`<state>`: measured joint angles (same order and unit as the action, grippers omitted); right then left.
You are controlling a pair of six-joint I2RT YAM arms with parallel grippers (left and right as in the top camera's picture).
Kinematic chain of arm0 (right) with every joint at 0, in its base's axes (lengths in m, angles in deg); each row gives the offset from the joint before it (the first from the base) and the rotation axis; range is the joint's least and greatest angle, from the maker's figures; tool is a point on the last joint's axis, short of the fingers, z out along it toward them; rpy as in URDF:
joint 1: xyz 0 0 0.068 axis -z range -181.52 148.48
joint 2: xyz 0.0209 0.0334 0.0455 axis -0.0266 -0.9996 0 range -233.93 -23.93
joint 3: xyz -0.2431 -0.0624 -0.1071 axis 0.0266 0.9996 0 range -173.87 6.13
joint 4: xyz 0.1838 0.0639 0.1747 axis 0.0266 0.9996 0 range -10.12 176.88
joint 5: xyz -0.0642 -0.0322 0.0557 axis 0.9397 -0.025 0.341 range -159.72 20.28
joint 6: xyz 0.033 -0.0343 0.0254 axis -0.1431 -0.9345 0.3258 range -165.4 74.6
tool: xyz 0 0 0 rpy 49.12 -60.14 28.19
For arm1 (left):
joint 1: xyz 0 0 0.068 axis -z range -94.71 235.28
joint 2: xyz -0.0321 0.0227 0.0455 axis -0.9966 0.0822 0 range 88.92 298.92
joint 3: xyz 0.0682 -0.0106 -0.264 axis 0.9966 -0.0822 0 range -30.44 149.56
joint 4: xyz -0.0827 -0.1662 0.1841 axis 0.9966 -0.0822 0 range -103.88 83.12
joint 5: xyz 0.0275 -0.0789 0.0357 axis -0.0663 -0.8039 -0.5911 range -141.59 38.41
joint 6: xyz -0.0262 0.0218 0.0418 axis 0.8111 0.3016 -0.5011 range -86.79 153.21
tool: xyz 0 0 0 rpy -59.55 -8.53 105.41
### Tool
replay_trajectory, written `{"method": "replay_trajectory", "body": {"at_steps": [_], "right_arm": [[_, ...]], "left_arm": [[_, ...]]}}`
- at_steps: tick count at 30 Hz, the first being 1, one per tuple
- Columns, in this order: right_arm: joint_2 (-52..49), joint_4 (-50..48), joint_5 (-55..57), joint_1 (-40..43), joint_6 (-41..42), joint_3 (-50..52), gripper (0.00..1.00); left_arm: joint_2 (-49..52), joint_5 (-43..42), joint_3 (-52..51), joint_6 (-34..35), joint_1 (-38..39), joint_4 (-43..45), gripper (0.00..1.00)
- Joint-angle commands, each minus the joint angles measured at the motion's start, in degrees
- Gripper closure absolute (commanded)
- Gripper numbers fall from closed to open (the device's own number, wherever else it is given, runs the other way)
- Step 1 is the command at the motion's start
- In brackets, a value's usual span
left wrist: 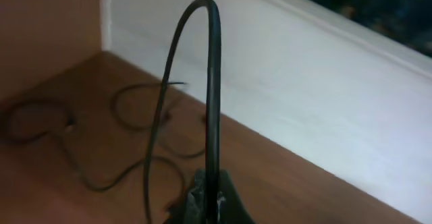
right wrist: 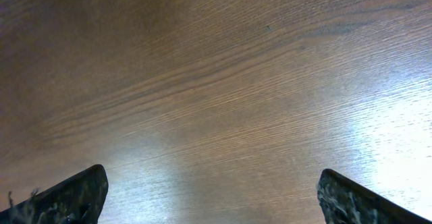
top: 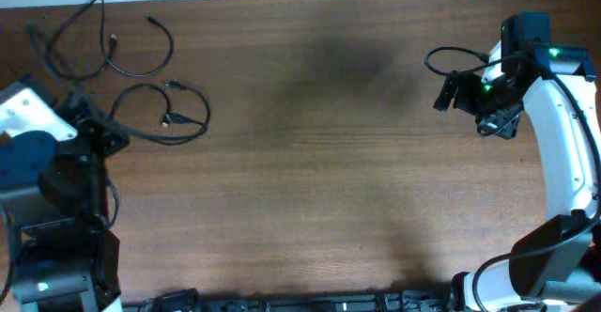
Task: Untangle cables
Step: 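Drag the center black cable to the left edge with left gripper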
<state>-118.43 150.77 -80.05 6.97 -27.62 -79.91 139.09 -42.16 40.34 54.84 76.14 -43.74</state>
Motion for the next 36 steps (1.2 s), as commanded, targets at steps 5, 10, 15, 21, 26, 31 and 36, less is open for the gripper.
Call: {"method": "replay_trajectory", "body": {"at_steps": [5,10,15,21,26,31,36], "right_arm": [[0.37,0.04,0.72,0.2,-0.39,-0.44,0.02],[0.37,0.04,0.7,0.2,-0.39,-0.44,0.02],[0.37,0.04,0.72,0.2,-0.39,-0.44,0.02],[0.37,0.04,0.72,0.2,-0.39,-0.44,0.02],[0.37,0.04,0.72,0.2,-0.39,-0.44,0.02],[0.37,0.04,0.72,0.2,-0.39,-0.44,0.02],[0.37,0.04,0.72,0.2,-0.39,-0.44,0.02]], "left_arm": [[2.73,10.97,0.72,9.94,-16.04,-7.61,1.0],[9.33,17.73,0.72,12.31,-27.39,-9.07,1.0],[23.91,33.59,0.72,13.09,-29.42,-3.34,0.99],[43.87,46.42,0.72,1.9,-29.77,6.4,0.89],[52.17,45.9,0.72,0.55,-32.59,4.63,0.79],[52.26,19.58,0.72,0.52,-32.92,4.68,0.47],[52.26,-24.28,0.68,0.5,-30.49,0.46,0.45]]}}
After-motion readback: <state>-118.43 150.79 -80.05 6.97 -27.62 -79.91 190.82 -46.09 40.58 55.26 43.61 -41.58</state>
